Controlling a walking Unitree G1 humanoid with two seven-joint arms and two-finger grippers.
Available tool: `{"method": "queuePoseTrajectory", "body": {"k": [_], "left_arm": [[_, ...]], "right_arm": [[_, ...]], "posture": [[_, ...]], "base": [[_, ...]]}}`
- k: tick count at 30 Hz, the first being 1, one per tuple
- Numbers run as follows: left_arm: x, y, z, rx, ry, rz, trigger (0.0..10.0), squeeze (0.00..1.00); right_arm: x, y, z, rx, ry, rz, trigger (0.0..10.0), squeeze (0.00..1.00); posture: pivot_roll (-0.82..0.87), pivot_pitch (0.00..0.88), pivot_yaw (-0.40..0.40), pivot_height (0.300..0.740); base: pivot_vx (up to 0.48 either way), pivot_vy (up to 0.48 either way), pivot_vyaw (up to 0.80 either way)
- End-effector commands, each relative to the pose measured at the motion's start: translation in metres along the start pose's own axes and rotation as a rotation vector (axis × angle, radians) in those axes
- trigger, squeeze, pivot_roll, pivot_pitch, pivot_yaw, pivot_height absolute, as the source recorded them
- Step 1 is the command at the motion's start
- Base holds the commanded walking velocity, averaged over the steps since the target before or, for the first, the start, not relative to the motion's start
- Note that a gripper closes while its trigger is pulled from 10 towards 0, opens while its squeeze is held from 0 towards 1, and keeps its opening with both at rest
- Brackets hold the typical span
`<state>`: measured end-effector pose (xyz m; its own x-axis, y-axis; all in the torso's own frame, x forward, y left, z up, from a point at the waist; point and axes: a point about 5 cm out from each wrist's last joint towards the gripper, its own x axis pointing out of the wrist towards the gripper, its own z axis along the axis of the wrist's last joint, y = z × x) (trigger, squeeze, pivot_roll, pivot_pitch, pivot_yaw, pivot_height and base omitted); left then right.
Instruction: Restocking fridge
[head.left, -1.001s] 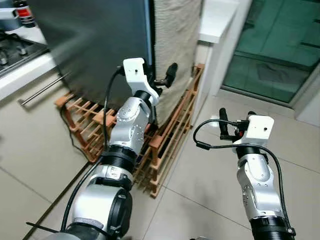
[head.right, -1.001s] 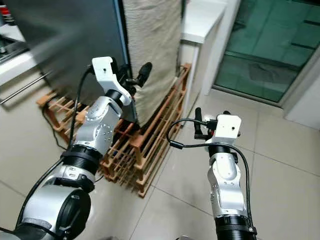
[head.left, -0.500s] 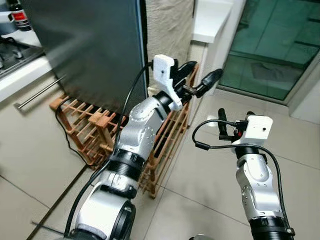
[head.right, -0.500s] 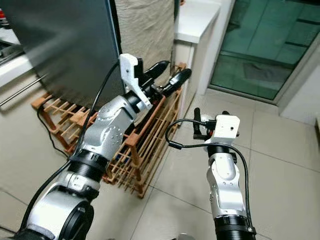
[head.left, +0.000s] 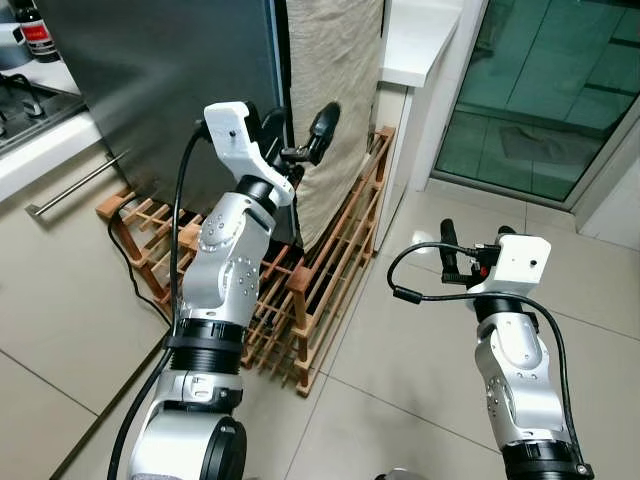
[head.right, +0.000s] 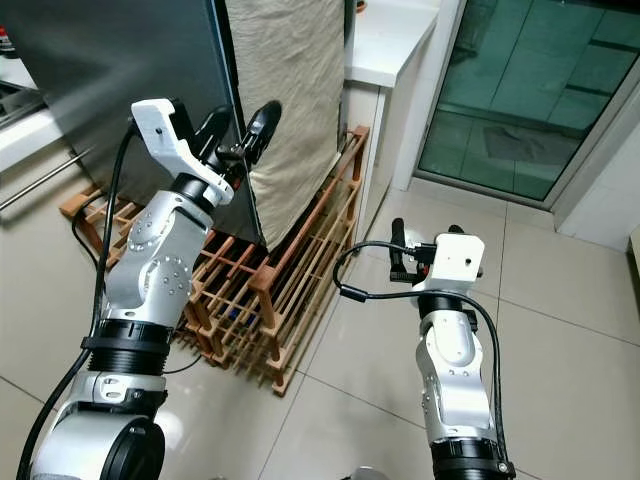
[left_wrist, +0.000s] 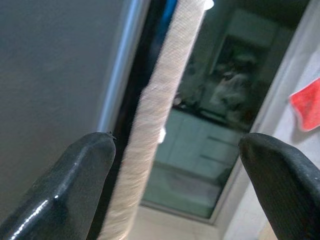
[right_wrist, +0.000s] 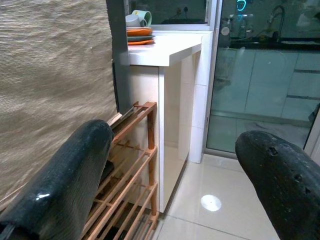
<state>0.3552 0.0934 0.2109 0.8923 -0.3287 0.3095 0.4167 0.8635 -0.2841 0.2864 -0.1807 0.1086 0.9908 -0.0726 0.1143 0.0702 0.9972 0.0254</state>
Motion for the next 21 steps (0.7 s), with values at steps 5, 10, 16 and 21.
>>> {"method": "queuePoseTrajectory", "body": {"k": [5, 10, 16, 21], "left_arm": [[0.012, -0.009, -0.013, 0.074, 0.036, 0.051, 10.0, 0.0], [0.017, -0.01, -0.017, 0.073, 0.044, 0.069, 10.0, 0.0], [0.026, -0.016, -0.02, 0.087, 0.043, 0.067, 10.0, 0.0], [0.034, -0.01, -0.018, 0.134, 0.053, 0.103, 10.0, 0.0]], "right_arm": [[0.003, -0.002, 0.003, -0.011, -0.005, -0.003, 10.0, 0.01], [0.002, -0.004, 0.004, -0.014, -0.008, -0.008, 10.0, 0.0], [0.0, -0.005, 0.004, -0.016, -0.009, -0.017, 10.0, 0.0], [-0.002, -0.004, 0.005, -0.013, -0.013, -0.014, 10.0, 0.01]], "posture": [[-0.16, 0.0, 0.035, 0.74], [-0.17, 0.0, 0.041, 0.74], [-0.18, 0.0, 0.049, 0.74], [-0.2, 0.0, 0.059, 0.74]], "base": [[0.0, 0.0, 0.0], [0.0, 0.0, 0.0], [0.0, 0.0, 0.0], [0.0, 0.0, 0.0]]}}
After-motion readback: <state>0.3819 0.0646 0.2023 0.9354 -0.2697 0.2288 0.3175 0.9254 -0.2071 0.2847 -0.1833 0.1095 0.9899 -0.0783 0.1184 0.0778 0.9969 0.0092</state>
